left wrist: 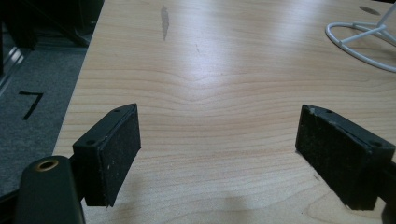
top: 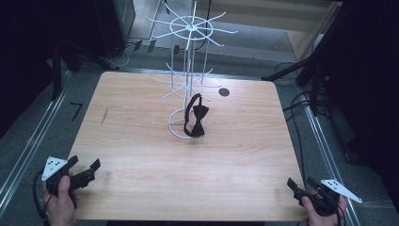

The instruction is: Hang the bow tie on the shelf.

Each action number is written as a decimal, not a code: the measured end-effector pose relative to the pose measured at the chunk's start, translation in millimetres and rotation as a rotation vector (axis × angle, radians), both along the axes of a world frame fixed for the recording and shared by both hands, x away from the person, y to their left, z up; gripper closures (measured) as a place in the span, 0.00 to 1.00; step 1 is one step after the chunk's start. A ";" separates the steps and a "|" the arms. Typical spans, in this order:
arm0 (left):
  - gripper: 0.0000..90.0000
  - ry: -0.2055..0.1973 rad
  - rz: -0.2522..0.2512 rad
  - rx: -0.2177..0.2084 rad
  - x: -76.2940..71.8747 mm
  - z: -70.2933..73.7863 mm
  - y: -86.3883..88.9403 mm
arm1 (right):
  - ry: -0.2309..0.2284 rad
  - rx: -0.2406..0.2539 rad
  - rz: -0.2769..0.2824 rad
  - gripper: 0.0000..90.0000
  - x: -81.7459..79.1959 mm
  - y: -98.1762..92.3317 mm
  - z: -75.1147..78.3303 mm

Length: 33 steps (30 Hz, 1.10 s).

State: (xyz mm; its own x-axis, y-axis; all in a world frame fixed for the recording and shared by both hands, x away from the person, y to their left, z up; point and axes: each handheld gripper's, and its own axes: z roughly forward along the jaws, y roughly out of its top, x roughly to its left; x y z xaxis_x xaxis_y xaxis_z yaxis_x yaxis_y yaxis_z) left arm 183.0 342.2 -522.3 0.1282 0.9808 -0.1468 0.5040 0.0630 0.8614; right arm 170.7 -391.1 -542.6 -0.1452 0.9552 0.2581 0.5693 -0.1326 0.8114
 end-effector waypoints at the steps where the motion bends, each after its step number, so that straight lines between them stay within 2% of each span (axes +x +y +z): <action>1: 0.17 0.000 0.000 0.000 0.0 0.0 -0.2 | -0.001 0.001 -0.002 0.15 -1.2 -1.6 -0.8; 15: 0.17 -0.002 -0.001 0.001 0.1 -0.1 -0.5 | 0.003 0.032 -0.027 0.15 -17.7 -17.3 -9.8; 18: 0.16 -0.001 -0.001 0.001 0.1 -0.1 -0.6 | -0.001 0.020 -0.020 0.15 -18.4 -17.9 -11.4; 27: 0.16 -0.002 -0.005 0.007 -0.2 0.0 -0.9 | -0.004 0.026 -0.006 0.15 -20.4 -21.2 -14.4; 33: 0.16 0.001 -0.009 0.008 -0.2 0.1 -1.1 | 0.004 0.052 -0.006 0.16 -20.5 -22.8 -18.1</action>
